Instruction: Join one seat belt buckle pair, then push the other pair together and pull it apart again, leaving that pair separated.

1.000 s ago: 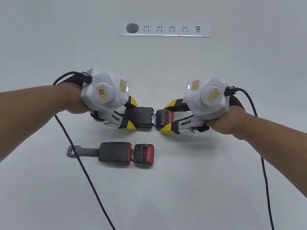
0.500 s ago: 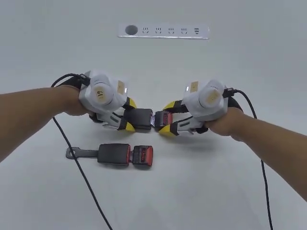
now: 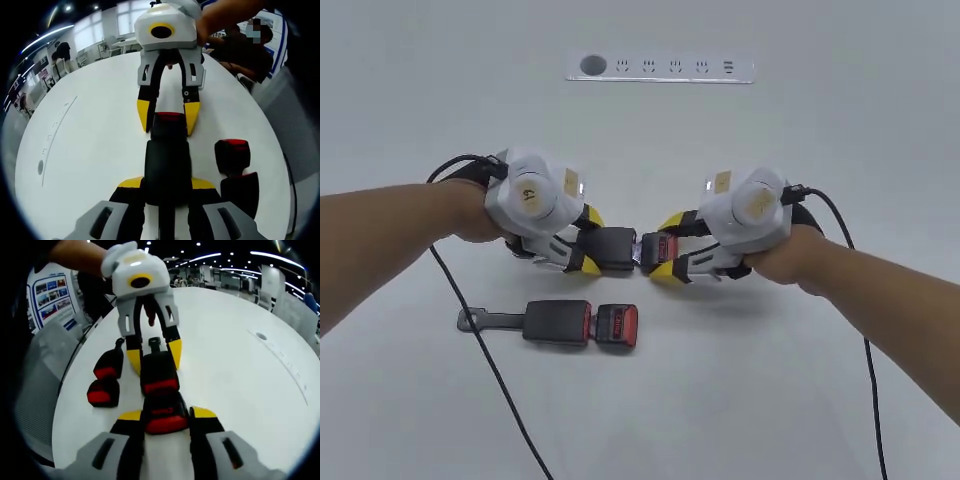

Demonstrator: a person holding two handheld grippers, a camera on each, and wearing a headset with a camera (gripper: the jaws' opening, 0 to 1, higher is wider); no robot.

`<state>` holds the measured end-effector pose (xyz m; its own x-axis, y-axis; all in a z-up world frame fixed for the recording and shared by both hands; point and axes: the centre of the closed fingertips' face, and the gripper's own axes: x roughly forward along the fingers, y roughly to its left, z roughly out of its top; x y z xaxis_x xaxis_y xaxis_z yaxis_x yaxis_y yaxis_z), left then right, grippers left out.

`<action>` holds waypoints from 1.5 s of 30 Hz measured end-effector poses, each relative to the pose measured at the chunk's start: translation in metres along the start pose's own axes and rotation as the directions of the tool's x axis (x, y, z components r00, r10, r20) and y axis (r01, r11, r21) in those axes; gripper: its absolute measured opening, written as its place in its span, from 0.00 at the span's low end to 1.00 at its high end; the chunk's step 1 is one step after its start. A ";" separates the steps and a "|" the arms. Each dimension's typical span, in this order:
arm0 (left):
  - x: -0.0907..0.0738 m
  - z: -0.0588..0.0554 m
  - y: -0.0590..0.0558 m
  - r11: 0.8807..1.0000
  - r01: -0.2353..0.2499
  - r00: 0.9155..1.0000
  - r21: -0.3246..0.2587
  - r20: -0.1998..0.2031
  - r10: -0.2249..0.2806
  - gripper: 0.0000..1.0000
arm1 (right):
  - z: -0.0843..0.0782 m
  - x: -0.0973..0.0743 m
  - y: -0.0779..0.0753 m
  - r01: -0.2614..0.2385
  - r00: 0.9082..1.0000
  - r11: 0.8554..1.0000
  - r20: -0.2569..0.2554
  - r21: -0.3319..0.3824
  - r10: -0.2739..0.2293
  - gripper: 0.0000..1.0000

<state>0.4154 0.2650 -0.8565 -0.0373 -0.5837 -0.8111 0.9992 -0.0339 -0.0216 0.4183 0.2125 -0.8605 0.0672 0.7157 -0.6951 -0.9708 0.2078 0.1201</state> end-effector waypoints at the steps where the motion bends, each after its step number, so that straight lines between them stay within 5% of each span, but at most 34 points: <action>1: 0.000 0.000 0.000 1.000 -0.001 1.000 -0.001 -0.001 0.001 0.33 | 0.000 0.000 0.000 0.000 1.000 1.000 0.002 0.000 0.000 0.34; 29: 0.001 0.000 -0.001 1.000 -0.013 1.000 -0.015 -0.011 0.013 0.34 | -0.010 -0.018 0.005 0.015 1.000 1.000 -0.003 -0.020 -0.015 0.35; 45: 0.001 0.000 -0.002 1.000 -0.012 1.000 -0.009 -0.023 0.012 0.34 | -0.036 -0.039 -0.003 0.021 0.999 1.000 -0.028 -0.022 -0.022 0.35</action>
<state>0.4135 0.2646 -0.8572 -0.0251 -0.5650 -0.8247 0.9997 -0.0198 -0.0168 0.4104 0.1595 -0.8595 0.0818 0.6918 -0.7175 -0.9740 0.2082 0.0897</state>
